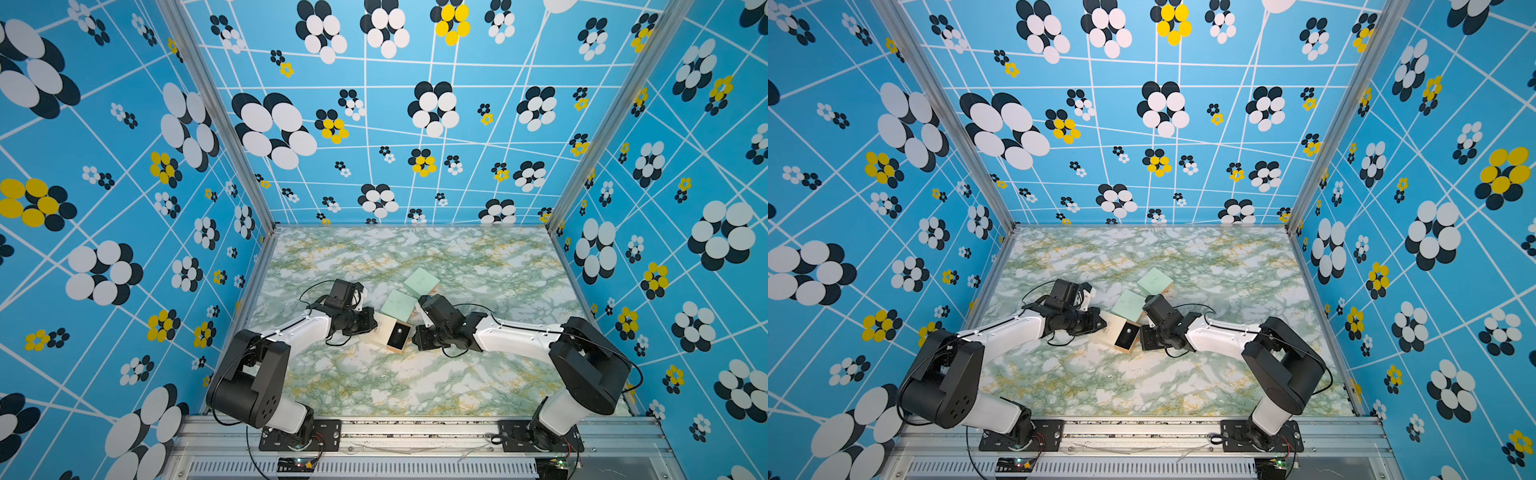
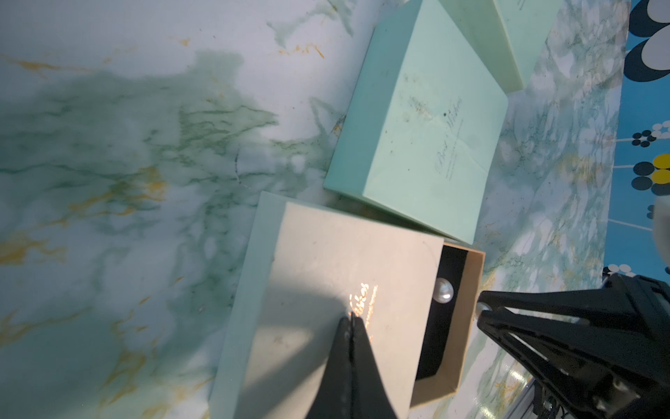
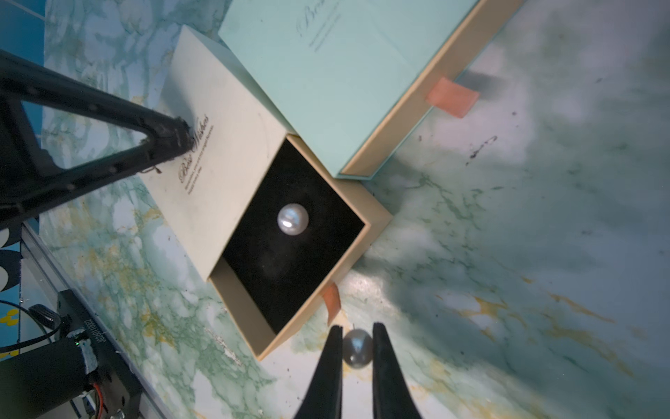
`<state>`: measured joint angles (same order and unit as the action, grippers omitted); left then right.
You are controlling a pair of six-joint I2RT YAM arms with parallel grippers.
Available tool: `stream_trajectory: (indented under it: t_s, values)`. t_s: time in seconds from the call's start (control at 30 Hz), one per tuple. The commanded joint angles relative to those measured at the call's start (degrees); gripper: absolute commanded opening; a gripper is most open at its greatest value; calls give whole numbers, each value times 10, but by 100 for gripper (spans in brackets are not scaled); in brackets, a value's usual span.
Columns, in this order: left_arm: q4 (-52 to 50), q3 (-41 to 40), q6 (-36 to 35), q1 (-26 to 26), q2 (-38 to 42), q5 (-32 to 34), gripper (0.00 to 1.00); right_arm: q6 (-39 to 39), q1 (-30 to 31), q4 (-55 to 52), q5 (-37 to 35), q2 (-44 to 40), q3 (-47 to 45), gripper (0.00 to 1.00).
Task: Take out the earrings from the drawer-style jewelry box
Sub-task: Place the earring at the center of the board.
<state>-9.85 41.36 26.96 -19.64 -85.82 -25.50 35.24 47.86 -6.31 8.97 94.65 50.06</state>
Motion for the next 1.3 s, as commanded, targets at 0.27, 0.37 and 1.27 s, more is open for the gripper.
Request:
stream_trajectory:
  t_s: [0.27,0.37,1.27]
  values:
    - [-62,-25,-3,-8,-40,27,0,7,-5,11,7,11,-15,6]
    - [-64,-25,-4,-8,-39,29,0,8,-5,12,6,11,-16,5]
    - [-70,-24,-5,-8,-37,33,0,7,-6,7,9,20,-16,14]
